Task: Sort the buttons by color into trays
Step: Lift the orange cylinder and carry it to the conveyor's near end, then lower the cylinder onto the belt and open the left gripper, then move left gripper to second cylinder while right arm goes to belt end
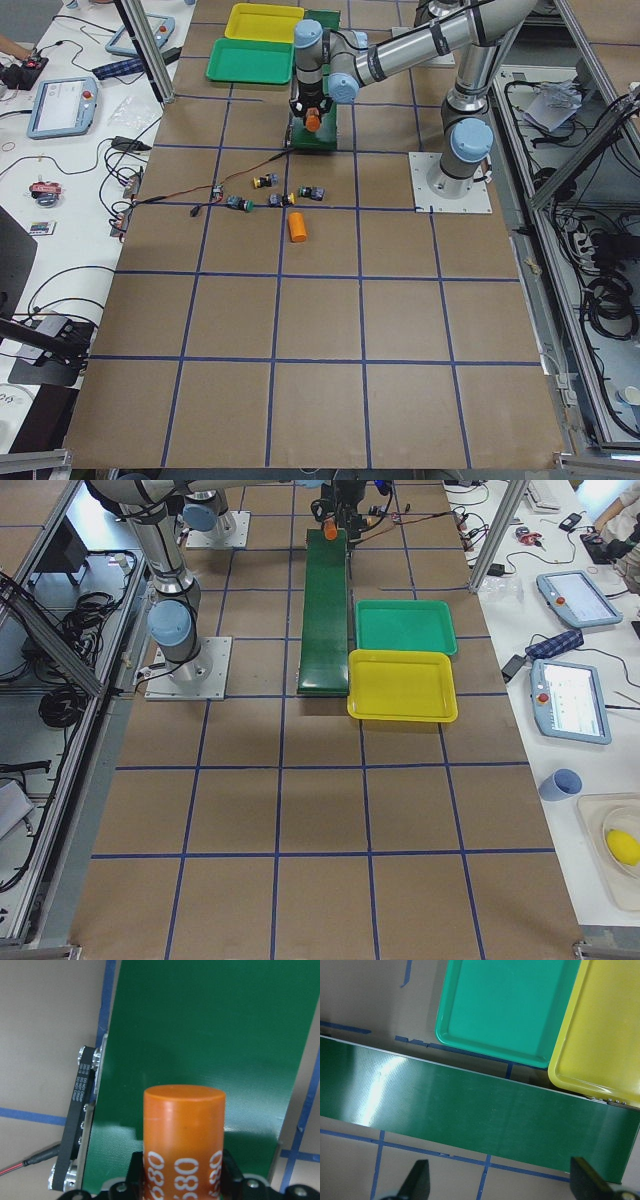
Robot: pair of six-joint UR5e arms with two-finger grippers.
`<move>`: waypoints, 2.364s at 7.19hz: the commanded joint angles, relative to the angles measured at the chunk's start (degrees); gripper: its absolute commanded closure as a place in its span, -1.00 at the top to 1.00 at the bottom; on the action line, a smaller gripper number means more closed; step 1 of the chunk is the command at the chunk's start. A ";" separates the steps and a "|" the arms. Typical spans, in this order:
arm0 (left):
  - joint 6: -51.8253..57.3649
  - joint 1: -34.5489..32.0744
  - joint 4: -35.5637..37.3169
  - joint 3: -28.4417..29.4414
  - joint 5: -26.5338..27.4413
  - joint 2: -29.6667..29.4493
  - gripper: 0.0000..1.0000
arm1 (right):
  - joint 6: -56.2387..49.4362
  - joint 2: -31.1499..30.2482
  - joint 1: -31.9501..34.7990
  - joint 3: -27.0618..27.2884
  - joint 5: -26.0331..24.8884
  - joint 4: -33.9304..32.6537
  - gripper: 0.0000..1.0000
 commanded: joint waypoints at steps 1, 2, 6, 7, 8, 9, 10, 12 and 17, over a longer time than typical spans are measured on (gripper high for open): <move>0.01 -0.17 0.00 -1.46 -0.10 -0.24 -1.00 | -0.60 -0.08 0.15 0.00 0.00 -0.55 1.00; -0.16 -0.25 0.09 -1.91 -0.19 -0.33 -0.63 | -0.25 -0.08 -0.02 0.00 -0.43 0.15 1.00; -0.96 -0.43 -0.17 -2.71 -2.13 1.50 1.00 | -0.77 -0.78 0.16 -0.09 -0.79 3.31 1.00; -1.04 -0.52 -0.61 -1.83 -1.52 3.43 1.00 | -0.60 -0.35 0.15 -0.09 -0.96 2.97 1.00; -1.65 -0.43 -1.57 -0.87 -1.42 5.62 1.00 | 0.36 -0.25 0.41 0.00 -0.79 2.79 1.00; -4.53 -0.26 -6.11 1.75 -1.25 8.08 1.00 | 0.20 0.36 0.50 1.30 0.00 2.53 1.00; -9.08 0.53 -12.33 5.69 -0.90 9.93 1.00 | 0.19 0.54 0.51 3.23 -0.43 2.35 1.00; -20.67 6.82 -14.33 9.33 0.50 10.65 1.00 | 0.02 1.06 0.51 8.58 -0.17 -1.05 1.00; -44.87 29.69 -8.36 8.72 0.07 5.66 1.00 | -19.08 0.54 0.42 16.86 0.09 -9.50 1.00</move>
